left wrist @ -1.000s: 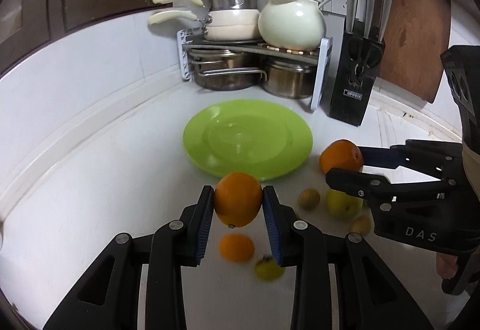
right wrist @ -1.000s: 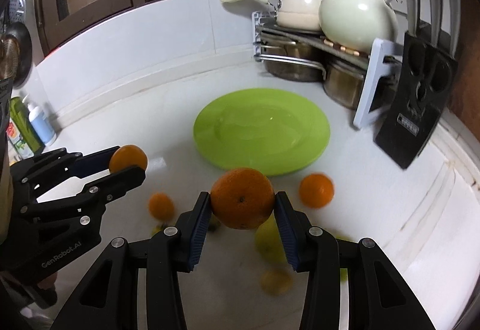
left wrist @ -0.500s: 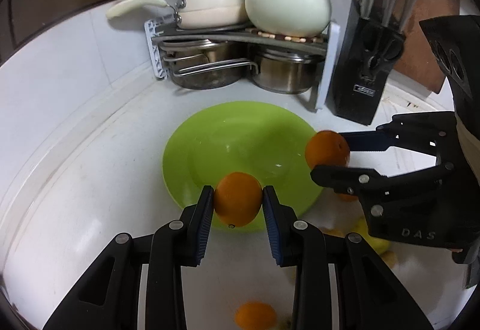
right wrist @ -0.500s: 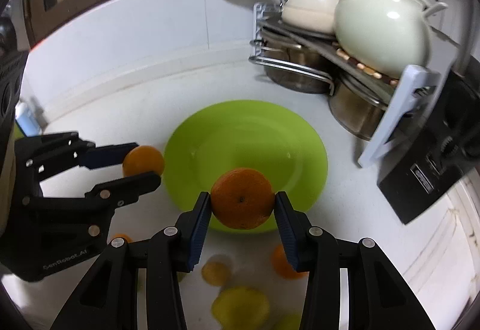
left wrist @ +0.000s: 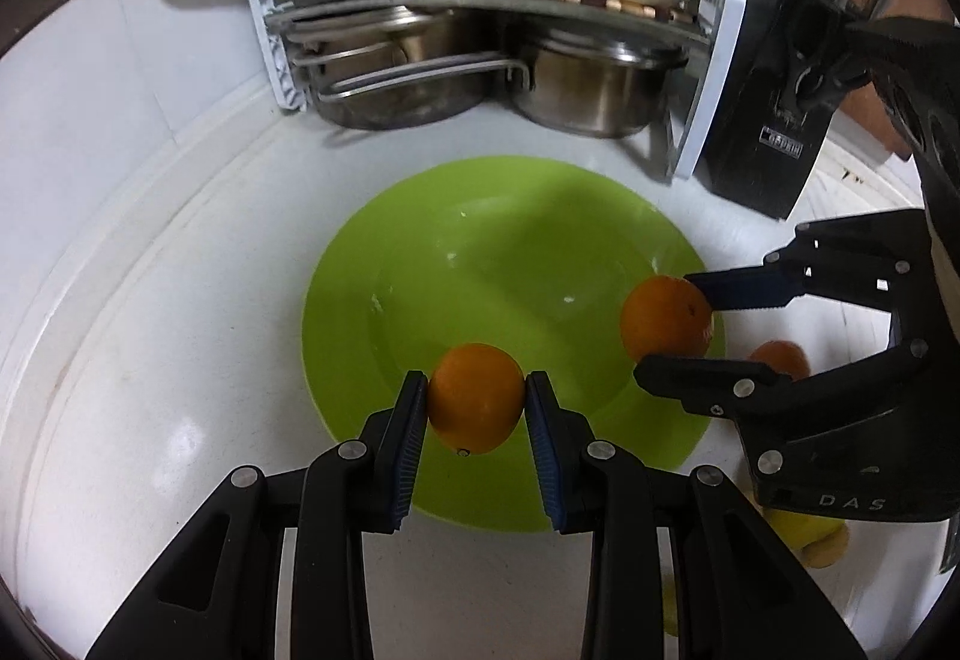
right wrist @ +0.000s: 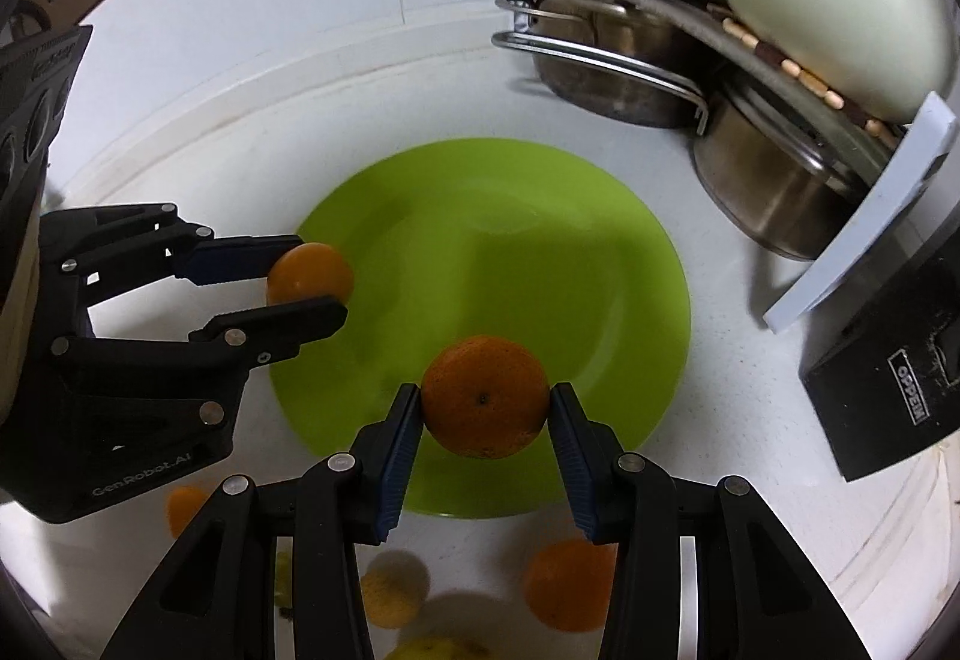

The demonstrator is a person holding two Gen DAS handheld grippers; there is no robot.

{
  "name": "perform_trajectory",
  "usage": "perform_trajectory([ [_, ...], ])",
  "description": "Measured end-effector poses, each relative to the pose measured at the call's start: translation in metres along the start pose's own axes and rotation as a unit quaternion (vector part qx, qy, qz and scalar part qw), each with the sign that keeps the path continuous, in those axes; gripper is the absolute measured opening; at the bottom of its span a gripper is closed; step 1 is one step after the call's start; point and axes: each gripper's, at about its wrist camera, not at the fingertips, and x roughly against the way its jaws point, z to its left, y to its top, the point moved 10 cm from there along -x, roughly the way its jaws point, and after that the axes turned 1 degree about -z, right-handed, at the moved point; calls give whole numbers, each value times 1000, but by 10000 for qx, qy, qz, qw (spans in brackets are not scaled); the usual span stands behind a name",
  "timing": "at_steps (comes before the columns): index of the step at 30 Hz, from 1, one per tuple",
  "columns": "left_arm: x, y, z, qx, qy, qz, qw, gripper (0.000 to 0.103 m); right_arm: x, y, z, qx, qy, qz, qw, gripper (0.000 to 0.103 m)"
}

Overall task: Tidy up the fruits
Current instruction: 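Carry both oranges over the green plate and open both tools to release them, then lift both tools off the plate and move them back toward the loose fruit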

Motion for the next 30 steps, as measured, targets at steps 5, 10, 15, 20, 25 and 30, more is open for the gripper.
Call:
perform_trajectory([
  [5,-9,-5,-1,-26,-40,108,9999,33,-6,-4,-1,1,5,87,10000,44],
  [10,-12,-6,0,23,-44,125,9999,33,-7,-7,-3,-48,16,124,9999,44],
  [15,-5,-4,2,89,14,24,10000,47,-6,-6,-4,-116,20,88,9999,45],
  [20,6,-4,4,147,93,-67,9998,50,5,-9,-4,-137,-36,9,9999,45],
  [25,31,-2,6,246,270,-306,9989,61,23,-9,-3,-193,-123,-214,9995,45],
  [30,64,-1,5,333,501,-629,9962,73,49,-7,-3,-297,-227,-576,9976,45],
])
